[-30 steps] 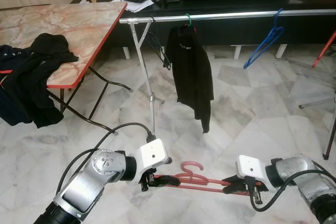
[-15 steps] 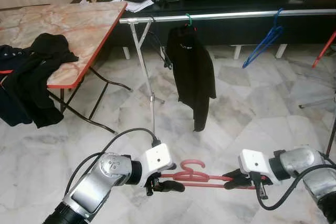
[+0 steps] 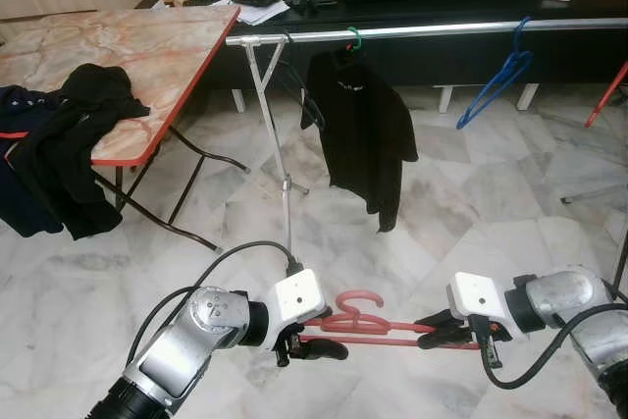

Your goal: Hang hanger

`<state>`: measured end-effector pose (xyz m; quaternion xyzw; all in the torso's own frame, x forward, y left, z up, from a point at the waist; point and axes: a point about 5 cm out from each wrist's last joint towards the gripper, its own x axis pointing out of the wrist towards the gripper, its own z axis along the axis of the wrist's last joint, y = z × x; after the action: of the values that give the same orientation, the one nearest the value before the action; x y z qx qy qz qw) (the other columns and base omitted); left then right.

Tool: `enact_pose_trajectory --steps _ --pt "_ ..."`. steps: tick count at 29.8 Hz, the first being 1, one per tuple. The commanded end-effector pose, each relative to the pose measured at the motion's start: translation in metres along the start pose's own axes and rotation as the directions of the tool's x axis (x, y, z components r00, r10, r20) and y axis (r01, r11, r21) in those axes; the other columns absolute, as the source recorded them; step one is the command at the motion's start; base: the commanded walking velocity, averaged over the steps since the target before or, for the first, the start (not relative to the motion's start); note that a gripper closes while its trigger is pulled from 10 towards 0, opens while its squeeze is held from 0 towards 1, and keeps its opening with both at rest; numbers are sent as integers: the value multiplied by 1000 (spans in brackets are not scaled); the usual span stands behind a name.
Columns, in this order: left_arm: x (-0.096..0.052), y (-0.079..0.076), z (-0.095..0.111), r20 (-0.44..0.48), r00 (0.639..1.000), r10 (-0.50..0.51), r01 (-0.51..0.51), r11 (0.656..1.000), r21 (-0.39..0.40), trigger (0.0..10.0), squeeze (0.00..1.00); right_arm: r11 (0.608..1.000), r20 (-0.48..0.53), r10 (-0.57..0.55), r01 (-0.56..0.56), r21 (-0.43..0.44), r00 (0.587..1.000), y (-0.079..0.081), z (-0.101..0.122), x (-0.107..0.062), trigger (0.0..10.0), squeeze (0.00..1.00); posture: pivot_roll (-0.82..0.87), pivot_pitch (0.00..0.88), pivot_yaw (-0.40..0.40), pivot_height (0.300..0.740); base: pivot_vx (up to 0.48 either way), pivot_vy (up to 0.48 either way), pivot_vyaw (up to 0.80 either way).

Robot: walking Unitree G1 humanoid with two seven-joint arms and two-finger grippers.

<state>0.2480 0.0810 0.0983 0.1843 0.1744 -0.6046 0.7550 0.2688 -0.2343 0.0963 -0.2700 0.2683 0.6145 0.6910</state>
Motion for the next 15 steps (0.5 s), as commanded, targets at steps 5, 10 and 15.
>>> enact_pose_trajectory --steps 5,10,15 --pt "0 2 -3 -17 1000 3 -3 1000 8 7529 0 1000 27 -15 16 -7 1000 -1 5 -4 0 0 -148 43 90 740 0 0 0" --pt "-1 2 -3 -10 1000 4 -4 1000 -1 0 0 1000 30 -27 26 13 999 -2 2 -4 0 0 -145 52 86 740 0 0 0" --pt "-1 2 -3 -7 1000 1 -1 1000 -3 0 0 999 36 -35 34 26 999 -3 1 -2 0 0 -144 56 87 740 0 0 0"
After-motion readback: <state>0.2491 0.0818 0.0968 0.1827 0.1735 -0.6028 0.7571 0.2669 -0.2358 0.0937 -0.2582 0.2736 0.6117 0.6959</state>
